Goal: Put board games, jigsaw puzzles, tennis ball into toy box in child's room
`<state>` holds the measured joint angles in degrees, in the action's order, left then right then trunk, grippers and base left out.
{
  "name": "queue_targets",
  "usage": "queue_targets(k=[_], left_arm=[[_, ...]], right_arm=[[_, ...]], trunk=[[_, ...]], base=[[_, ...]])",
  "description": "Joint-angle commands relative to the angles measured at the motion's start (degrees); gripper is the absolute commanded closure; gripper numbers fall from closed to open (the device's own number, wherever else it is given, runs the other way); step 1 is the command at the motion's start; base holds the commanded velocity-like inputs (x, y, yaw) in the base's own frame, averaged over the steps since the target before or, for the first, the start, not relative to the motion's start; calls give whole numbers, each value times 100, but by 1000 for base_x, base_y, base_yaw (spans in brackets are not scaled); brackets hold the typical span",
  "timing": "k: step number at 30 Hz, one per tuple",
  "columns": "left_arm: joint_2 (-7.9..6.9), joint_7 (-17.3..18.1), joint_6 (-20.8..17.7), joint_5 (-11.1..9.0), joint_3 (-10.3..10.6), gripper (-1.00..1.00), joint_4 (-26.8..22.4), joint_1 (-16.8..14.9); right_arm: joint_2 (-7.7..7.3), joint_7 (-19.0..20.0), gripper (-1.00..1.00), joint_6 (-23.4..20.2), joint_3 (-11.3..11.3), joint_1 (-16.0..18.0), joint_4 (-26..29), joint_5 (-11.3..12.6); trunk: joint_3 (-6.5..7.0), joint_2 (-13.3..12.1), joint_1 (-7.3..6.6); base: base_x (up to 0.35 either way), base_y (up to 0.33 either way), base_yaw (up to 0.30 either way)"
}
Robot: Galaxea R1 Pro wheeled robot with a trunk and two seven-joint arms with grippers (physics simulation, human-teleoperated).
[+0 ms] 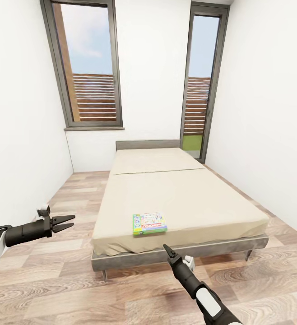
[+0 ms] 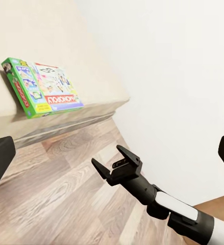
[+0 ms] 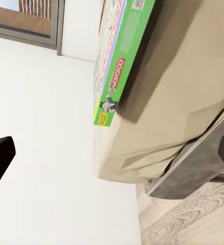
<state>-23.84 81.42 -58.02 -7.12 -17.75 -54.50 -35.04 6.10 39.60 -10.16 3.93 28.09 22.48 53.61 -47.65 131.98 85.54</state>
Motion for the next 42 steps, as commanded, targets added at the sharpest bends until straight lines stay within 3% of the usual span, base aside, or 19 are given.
queue_targets(k=[1,15,42], left_arm=[[-2,14,-60,-8,-2,-100,0,-3],[-1,14,-60,-9,-4,-100,0,-3],[8,14,-60,-7,0,-100,0,-3]], right_arm=[[7,22,-100,-60,43,3,1,27],[-34,72,-100,-118,266,6,11,174],[5,66,-100,-96,284,3,20,193]], trunk=[[-6,3,-1],[-6,3,-1],[-6,3,-1]], base=[[0,0,0],[0,0,0],[21,0,0]])
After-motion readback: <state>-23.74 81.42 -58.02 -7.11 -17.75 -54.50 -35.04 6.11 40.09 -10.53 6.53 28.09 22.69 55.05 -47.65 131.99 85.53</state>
